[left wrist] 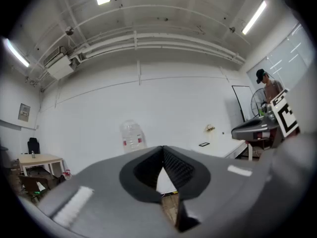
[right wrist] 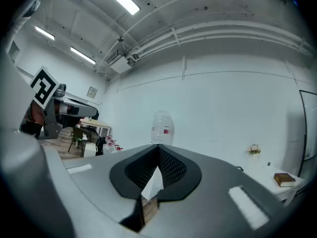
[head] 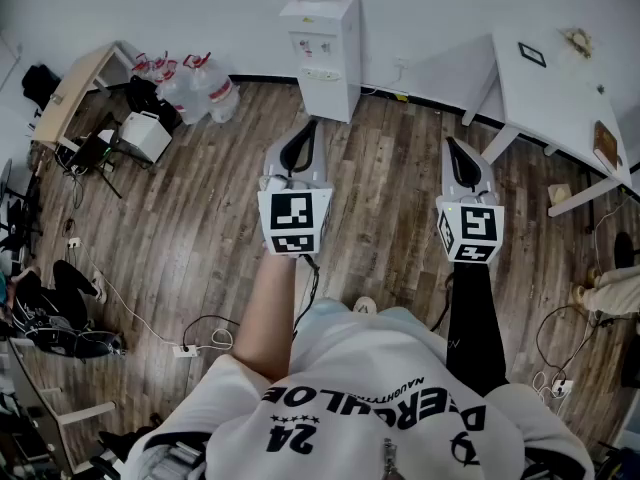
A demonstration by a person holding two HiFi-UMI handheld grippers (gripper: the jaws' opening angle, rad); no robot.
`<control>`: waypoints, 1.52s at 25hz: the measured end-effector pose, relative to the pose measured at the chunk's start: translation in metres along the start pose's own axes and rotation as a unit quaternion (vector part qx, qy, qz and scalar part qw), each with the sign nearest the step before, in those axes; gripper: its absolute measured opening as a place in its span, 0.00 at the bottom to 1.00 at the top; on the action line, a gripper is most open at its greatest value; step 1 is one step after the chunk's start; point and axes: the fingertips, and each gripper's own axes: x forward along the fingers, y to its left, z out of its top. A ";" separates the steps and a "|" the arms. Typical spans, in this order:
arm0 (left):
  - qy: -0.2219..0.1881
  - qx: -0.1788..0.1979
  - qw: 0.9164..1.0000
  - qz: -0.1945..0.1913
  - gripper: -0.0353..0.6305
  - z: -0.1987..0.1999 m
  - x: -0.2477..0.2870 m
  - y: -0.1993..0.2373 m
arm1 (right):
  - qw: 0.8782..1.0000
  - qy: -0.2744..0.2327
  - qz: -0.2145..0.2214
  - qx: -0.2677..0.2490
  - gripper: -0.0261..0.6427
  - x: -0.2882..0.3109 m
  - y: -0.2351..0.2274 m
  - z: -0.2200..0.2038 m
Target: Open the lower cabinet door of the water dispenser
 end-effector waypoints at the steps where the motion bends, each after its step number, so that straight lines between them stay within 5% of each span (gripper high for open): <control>1: -0.001 -0.001 1.000 0.000 0.13 0.001 0.000 0.001 | 1.000 -0.001 0.001 -0.001 0.04 0.001 0.001 0.002; 30: 0.015 -0.020 1.000 -0.003 0.13 -0.015 -0.026 0.011 | 0.999 0.008 0.029 0.034 0.05 0.006 0.035 -0.015; 38: 0.016 -0.039 0.999 -0.006 0.13 -0.026 0.006 0.030 | 0.999 0.010 0.019 0.024 0.17 0.039 0.028 -0.017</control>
